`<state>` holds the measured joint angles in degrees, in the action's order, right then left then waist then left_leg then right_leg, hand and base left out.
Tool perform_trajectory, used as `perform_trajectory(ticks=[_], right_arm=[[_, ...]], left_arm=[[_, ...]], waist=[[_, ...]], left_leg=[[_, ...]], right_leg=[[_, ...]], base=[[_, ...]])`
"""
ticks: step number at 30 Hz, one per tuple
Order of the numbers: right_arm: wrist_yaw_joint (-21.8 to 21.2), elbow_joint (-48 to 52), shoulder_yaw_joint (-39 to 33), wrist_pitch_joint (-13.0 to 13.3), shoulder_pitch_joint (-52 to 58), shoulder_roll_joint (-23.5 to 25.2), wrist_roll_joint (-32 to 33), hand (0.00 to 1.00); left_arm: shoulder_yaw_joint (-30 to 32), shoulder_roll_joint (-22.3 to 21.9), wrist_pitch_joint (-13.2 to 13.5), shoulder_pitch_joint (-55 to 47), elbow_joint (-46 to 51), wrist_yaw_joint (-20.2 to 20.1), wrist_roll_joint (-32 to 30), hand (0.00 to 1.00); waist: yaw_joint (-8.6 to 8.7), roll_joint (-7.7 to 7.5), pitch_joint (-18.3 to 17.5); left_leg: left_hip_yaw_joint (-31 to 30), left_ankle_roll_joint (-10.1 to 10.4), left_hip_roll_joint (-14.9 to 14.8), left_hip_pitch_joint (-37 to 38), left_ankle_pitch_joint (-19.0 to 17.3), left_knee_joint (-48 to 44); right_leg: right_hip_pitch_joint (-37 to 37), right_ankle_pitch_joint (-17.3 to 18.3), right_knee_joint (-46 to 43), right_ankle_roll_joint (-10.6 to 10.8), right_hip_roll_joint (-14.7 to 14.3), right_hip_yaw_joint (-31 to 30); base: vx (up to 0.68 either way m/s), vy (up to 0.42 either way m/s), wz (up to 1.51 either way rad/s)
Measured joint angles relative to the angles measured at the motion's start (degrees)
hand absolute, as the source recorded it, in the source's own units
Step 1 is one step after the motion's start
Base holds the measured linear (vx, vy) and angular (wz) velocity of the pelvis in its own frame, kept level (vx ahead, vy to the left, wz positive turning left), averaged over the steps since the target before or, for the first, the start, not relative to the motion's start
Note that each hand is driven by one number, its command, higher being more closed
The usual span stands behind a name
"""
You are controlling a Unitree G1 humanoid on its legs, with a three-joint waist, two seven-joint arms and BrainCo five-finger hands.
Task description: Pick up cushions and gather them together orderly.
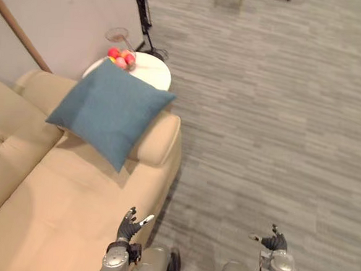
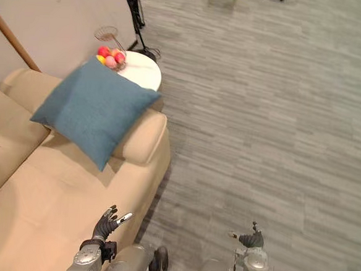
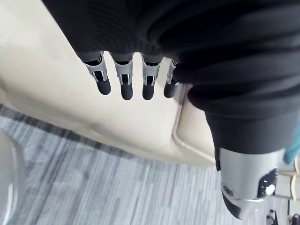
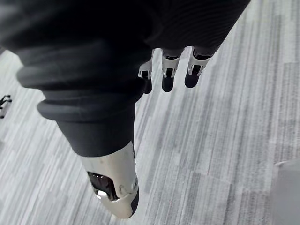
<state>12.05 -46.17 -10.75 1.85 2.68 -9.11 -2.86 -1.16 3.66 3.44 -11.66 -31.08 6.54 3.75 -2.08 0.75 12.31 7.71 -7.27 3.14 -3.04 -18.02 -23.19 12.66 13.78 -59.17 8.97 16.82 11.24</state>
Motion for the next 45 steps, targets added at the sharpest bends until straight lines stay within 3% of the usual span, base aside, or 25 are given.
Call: perform_trajectory(ticks=[1,2,4,5,6,7,8,9,11,13,15,17,18,19,22,26,28,30,32,34,35,36,38,40,45], right_arm=[[0.0,0.2,0.1,0.1,0.0,0.0,0.0,0.0],[-0.1,0.2,0.1,0.1,-0.1,0.0,0.0,0.0],[-0.1,0.2,0.0,0.1,0.4,-0.2,0.1,0.0],[-0.1,0.2,-0.1,0.1,0.9,-0.3,0.1,0.0],[-0.1,0.3,-0.5,0.0,1.8,-0.2,0.1,0.0],[0.0,0.3,-0.5,0.0,2.4,-0.2,0.1,0.0],[0.0,0.6,-0.9,-0.4,2.0,-0.2,0.1,0.0],[0.0,1.1,-1.1,-0.4,1.6,-0.2,0.1,0.0],[0.1,6.1,-1.3,-0.2,1.8,0.7,0.1,0.0],[0.1,8.7,-1.2,0.2,2.3,0.9,0.6,0.0],[0.2,10.1,-1.2,0.6,1.8,1.5,1.0,0.0],[0.3,10.2,-1.7,0.9,1.6,1.3,1.3,0.0],[0.3,9.7,-2.1,1.1,1.6,0.8,1.3,0.0],[0.4,8.7,-2.9,1.1,1.5,0.6,1.5,0.0],[0.3,6.7,-2.8,0.8,0.4,2.6,2.4,0.0],[0.4,5.9,-3.1,0.5,0.5,1.7,2.3,0.0],[0.4,5.9,-3.0,0.2,0.6,2.0,2.3,0.0],[0.4,5.9,-3.0,0.1,1.7,2.1,2.3,0.0],[0.4,5.9,-3.1,0.1,2.3,2.0,2.3,0.0],[0.4,5.9,-4.0,0.1,2.3,2.0,2.3,0.0],[0.5,6.0,-5.2,0.1,2.3,2.0,2.4,0.0],[0.6,6.1,-5.7,0.1,2.3,1.6,2.3,0.0],[1.3,8.5,-8.2,0.0,2.7,0.7,2.3,0.0],[1.7,12.0,-9.4,0.0,2.8,0.5,1.9,0.0],[1.8,20.4,-12.3,0.1,4.1,-1.9,0.0,0.0]], left_arm=[[0.1,0.2,0.0,0.5,0.0,0.0,0.1,0.0],[0.1,0.6,0.0,0.7,-0.2,0.0,0.1,0.0],[0.1,0.4,0.1,2.2,-1.0,0.0,0.1,0.0],[0.1,0.4,0.1,3.3,-1.4,0.0,0.1,0.0],[0.1,0.4,0.1,4.1,-2.2,0.0,0.1,0.0],[0.3,0.4,0.2,4.3,-2.6,0.0,0.1,0.0],[0.7,-1.1,0.3,4.0,-3.1,0.0,0.1,0.0],[0.7,-1.2,0.3,4.0,-3.2,0.0,0.1,0.0],[0.7,-2.0,0.3,4.2,-3.1,0.0,0.2,0.0],[0.8,-2.6,0.3,4.6,-3.0,0.0,0.5,0.0],[0.9,-2.6,0.3,4.6,-2.8,0.1,1.1,0.0],[0.8,-2.6,0.3,5.0,-2.6,0.1,2.0,0.0],[0.7,-2.5,0.3,5.0,-2.6,0.2,2.2,0.0],[0.7,-2.0,0.3,4.7,-2.6,0.3,2.2,0.0],[1.8,0.8,0.1,3.5,-3.1,1.3,2.3,0.0],[1.9,1.6,0.0,1.0,-3.2,1.3,2.3,0.0],[1.5,1.8,-0.3,0.4,-3.2,1.3,2.2,0.0],[1.8,1.9,-0.3,0.3,-3.1,1.3,2.1,0.0],[1.9,2.2,-0.3,0.9,-3.1,1.4,2.1,0.0],[2.0,2.4,-0.3,1.9,-3.1,1.5,2.1,0.0],[2.7,3.3,-0.3,2.0,-2.9,2.0,2.1,0.0],[3.0,3.2,-0.3,2.0,-3.0,2.1,2.1,0.0],[3.4,2.1,-0.3,1.6,-2.6,2.3,2.0,0.0],[3.7,2.1,-0.3,1.9,-2.4,2.3,2.0,0.0],[3.9,2.2,-0.3,3.6,-0.8,2.2,1.1,0.0]], waist=[[0.89,0.27,0.0],[1.09,0.41,0.1],[1.46,0.76,0.3],[1.76,0.86,0.4],[1.83,0.61,0.4],[1.99,0.37,0.2],[1.26,1.93,-0.1],[1.1,1.83,0.0],[1.47,1.85,0.0],[1.12,1.47,0.1],[1.01,0.98,0.4],[0.47,0.22,0.6],[0.28,0.62,0.4],[0.08,1.71,-0.6],[-0.41,-1.46,-0.8],[-0.18,-1.8,-1.0],[0.67,-2.69,-0.6],[1.42,-2.33,-0.6],[1.59,-2.39,-0.8],[1.72,-2.41,-0.8],[2.1,-3.9,-1.7],[2.72,-3.89,-1.7],[2.71,-1.24,-2.6],[2.85,-0.35,-3.0],[3.6,-0.45,-3.4]], left_leg=[[-2.2,0.0,0.1,2.7,0.0,2.1],[-3.3,0.1,0.0,3.5,0.0,2.5],[-7.1,0.6,-0.4,6.1,0.0,4.0],[-9.4,1.8,-0.8,7.4,-0.7,4.2],[-11.5,4.3,-1.1,8.6,-2.0,4.0],[-12.9,5.7,-1.5,9.3,-2.9,3.6],[-13.9,7.4,-3.6,9.1,-2.9,2.1],[-13.8,8.3,-3.8,8.9,-2.4,1.6],[-13.8,12.4,-5.5,7.1,1.0,-4.0],[-11.1,13.5,-7.2,2.4,5.4,-13.3],[-3.3,11.2,-11.5,-2.7,3.0,-19.0],[4.9,10.1,-13.1,-7.1,2.3,-15.5],[9.2,11.0,-13.2,-7.6,4.7,-8.1],[13.8,8.0,-13.8,-7.8,8.7,-2.4],[11.3,7.4,-10.1,-7.3,8.4,1.5],[9.8,5.5,-7.6,-6.1,6.4,2.1],[8.0,4.8,-5.8,-4.5,5.3,2.6],[6.4,4.9,-5.6,-3.3,5.0,2.9],[4.8,4.9,-5.8,-3.0,5.0,3.1],[3.2,5.4,-6.2,-3.0,4.9,3.1],[2.7,7.1,-5.9,-3.0,4.9,2.8],[1.7,7.7,-5.9,-3.2,4.7,2.0],[1.0,8.8,-8.1,-2.7,4.8,2.5],[0.9,9.8,-9.0,-2.2,5.4,3.9],[0.2,11.7,-10.3,1.0,7.4,9.5]], right_leg=[[4.0,1.5,7.2,-2.1,-2.2,2.2],[4.9,1.7,10.5,-2.5,-3.3,2.3],[7.4,-0.1,27.0,-3.0,-8.4,-2.2],[7.7,-4.0,36.4,-2.5,-10.5,-6.2],[6.8,-12.4,44.5,-1.5,-12.0,-11.0],[5.4,-19.0,46.2,-2.2,-11.9,-12.9],[5.3,-17.7,42.6,-5.3,-13.0,-11.3],[5.8,-15.9,40.6,-5.8,-12.8,-10.8],[4.0,-9.9,34.4,-7.4,-10.7,-5.8],[-0.6,-8.1,36.0,-8.1,-8.9,-1.1],[-5.9,-8.0,40.3,-8.3,-8.1,2.3],[-10.1,-7.9,43.1,-8.1,-6.4,7.8],[-11.4,-7.6,43.7,-7.6,-6.0,10.4],[-12.3,-6.0,43.8,-5.0,-7.0,12.3],[-12.3,-4.0,42.8,-3.4,-5.1,11.6],[-10.2,-2.3,33.4,-2.3,-1.8,9.0],[-4.7,-3.8,20.0,-1.8,0.7,2.8],[-3.2,-1.4,18.2,-1.4,-1.3,-2.8],[-1.5,0.8,21.9,-1.2,-3.5,-5.6],[0.2,0.6,28.5,-1.3,-6.1,-7.8],[0.4,-2.9,36.6,-1.7,-7.6,-10.5],[-0.2,-6.5,36.9,-2.4,-7.7,-10.9],[-0.9,-6.1,37.7,-3.5,-9.8,-9.8],[-1.1,-6.3,38.6,-4.0,-10.9,-9.4],[-4.6,-7.2,43.0,-5.2,-12.6,-8.3]], base=[[0.49,-0.037,0.82],[0.6,-0.086,0.96],[0.47,-0.124,1.04],[0.52,-0.198,1.38],[0.64,-0.286,1.5],[0.64,-0.326,1.32],[0.42,-0.234,0.8],[0.46,-0.255,0.81],[0.45,-0.246,1.33],[0.32,-0.184,1.6],[0.25,-0.119,1.75],[0.16,-0.024,1.62],[0.15,0.049,1.36],[0.14,0.063,1.23],[0.09,0.066,0.76],[0.05,0.044,0.31],[-0.01,0.035,0.37],[0.03,-0.015,0.46],[0.06,-0.08,0.42],[0.07,-0.126,0.46],[0.09,-0.155,0.53],[0.14,-0.194,0.48],[0.2,-0.208,0.07],[0.16,-0.152,-0.09],[0.11,-0.099,0.04]])
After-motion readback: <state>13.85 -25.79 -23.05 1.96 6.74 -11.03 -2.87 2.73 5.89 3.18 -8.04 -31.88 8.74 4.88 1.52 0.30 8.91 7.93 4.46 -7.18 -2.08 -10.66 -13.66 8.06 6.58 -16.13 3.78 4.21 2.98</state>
